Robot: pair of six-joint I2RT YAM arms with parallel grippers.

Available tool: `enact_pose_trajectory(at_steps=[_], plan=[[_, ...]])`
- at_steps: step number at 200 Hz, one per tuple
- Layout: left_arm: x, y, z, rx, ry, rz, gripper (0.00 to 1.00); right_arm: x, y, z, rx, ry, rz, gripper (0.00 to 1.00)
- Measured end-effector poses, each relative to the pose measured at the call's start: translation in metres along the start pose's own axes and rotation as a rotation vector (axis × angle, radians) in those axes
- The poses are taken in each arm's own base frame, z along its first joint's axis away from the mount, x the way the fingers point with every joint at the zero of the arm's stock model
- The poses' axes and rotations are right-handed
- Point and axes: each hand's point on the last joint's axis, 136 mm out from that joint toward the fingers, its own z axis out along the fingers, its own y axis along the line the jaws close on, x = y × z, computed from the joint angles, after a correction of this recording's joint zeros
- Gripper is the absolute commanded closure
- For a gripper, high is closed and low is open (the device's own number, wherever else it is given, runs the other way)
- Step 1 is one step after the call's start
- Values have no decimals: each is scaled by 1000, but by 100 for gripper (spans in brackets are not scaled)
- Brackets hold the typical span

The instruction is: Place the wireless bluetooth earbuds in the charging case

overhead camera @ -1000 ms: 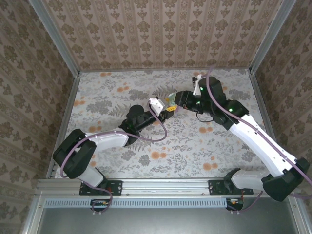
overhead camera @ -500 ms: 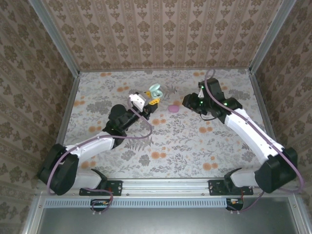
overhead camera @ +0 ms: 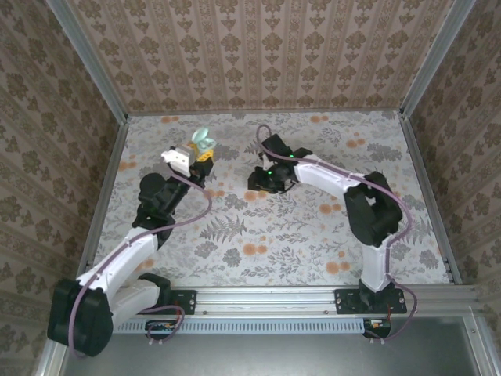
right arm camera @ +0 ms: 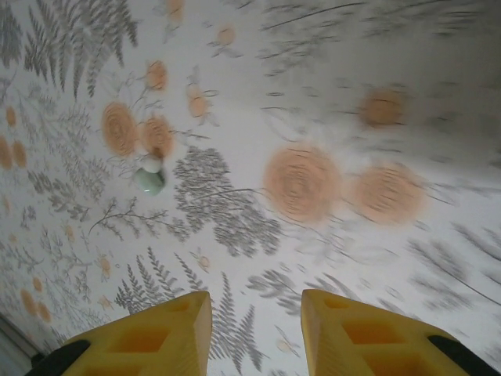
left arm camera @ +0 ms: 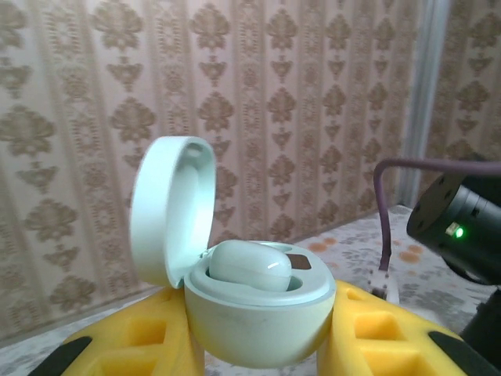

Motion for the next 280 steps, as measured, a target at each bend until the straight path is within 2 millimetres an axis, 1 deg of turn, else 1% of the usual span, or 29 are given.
enact_pose_trajectory(at_steps=[16, 32, 47, 97, 130, 160, 201, 227, 246, 259, 280], plan=[[-9, 8, -9, -38, -16, 6, 71, -2, 16, 19, -8, 21, -40, 62], [-20, 9, -17, -55, -36, 10, 70, -2, 29, 37, -10, 41, -79, 62], [-27, 10, -23, -66, -50, 13, 70, -1, 40, 49, -14, 55, -108, 61], [-34, 14, -36, -110, -54, 24, 71, 1, 66, 83, 0, 92, -195, 60], [-39, 16, -43, -128, -58, 36, 71, 6, 70, 98, 34, 115, -239, 60], [-44, 15, -46, -129, -74, 38, 71, 4, 71, 107, 83, 113, -285, 60], [-44, 15, -46, -129, -72, 38, 70, 3, 66, 111, 143, 111, -322, 60], [-42, 15, -47, -129, -64, 37, 70, 3, 64, 116, 167, 114, -334, 60], [-42, 15, -47, -129, -61, 36, 70, 1, 66, 115, 172, 112, -349, 62], [-41, 15, -47, -129, -60, 36, 70, 0, 67, 118, 177, 108, -362, 64], [-41, 15, -47, -131, -57, 36, 70, 0, 65, 119, 196, 108, -378, 66]])
